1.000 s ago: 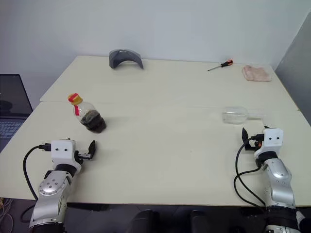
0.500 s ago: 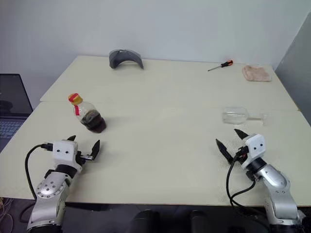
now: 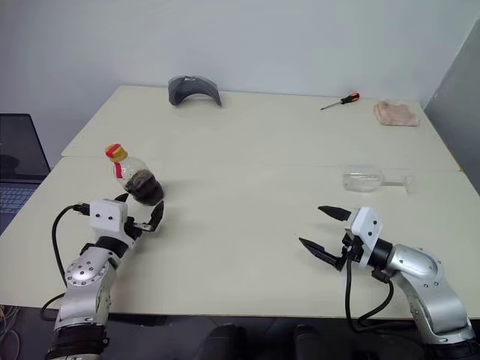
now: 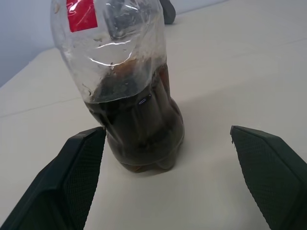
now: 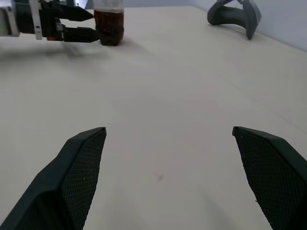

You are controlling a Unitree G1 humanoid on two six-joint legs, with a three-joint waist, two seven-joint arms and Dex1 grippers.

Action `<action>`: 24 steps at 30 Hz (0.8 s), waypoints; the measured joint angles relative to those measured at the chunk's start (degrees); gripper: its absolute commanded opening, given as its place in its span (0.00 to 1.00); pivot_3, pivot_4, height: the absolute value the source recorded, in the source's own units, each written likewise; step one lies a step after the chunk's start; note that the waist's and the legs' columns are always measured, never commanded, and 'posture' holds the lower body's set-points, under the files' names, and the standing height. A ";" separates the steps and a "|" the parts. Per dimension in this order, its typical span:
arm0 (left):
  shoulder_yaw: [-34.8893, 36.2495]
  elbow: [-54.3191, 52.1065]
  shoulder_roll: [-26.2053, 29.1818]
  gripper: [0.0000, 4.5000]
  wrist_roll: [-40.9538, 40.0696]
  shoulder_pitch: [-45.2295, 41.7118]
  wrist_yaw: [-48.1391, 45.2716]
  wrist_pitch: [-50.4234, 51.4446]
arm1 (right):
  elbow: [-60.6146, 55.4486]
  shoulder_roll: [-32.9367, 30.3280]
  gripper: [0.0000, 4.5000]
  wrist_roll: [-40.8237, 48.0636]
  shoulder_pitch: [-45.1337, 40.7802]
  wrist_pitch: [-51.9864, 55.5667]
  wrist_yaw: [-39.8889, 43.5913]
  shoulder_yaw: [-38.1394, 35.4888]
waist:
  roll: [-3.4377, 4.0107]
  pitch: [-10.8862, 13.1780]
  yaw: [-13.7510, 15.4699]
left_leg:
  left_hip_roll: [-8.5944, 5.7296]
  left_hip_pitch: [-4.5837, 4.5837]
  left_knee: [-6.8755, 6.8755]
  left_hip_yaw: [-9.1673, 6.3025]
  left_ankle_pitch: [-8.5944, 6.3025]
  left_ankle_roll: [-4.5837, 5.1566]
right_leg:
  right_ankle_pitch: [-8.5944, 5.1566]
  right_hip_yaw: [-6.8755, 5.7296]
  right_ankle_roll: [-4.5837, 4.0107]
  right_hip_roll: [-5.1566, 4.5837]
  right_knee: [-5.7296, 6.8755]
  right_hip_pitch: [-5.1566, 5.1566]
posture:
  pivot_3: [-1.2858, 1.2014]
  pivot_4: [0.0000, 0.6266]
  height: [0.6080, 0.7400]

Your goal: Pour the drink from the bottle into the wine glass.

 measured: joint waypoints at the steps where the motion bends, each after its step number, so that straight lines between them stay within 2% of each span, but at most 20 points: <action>1: 0.01 0.48 -0.01 0.99 0.00 -0.31 0.15 -0.01 | 0.22 0.00 1.00 -0.02 -0.61 -0.02 0.31 0.45 | 0.00 0.00 0.00 | 0.00 0.00 0.00 0.00 0.00 0.00 | 0.00 0.00 0.00 0.00 0.00 0.00 | 0.52 0.24 1.00; 15: 0.38 0.90 -0.07 0.99 -1.18 -2.05 2.79 2.82 | 5.39 0.92 1.00 -2.36 -7.24 -1.83 1.82 2.70 | -0.01 0.01 0.01 | 0.00 -0.01 0.02 -0.02 0.00 0.00 | 0.01 -0.01 0.00 0.00 0.01 0.00 | 0.52 0.24 1.00; 24: 0.81 2.28 0.91 0.99 -1.52 -7.44 2.50 5.07 | 6.45 1.36 1.00 -2.85 -10.41 -1.81 1.78 3.56 | -0.03 0.01 0.01 | -0.01 -0.01 0.02 -0.02 0.00 0.00 | 0.01 -0.02 0.00 0.00 0.02 0.00 | 0.52 0.24 1.00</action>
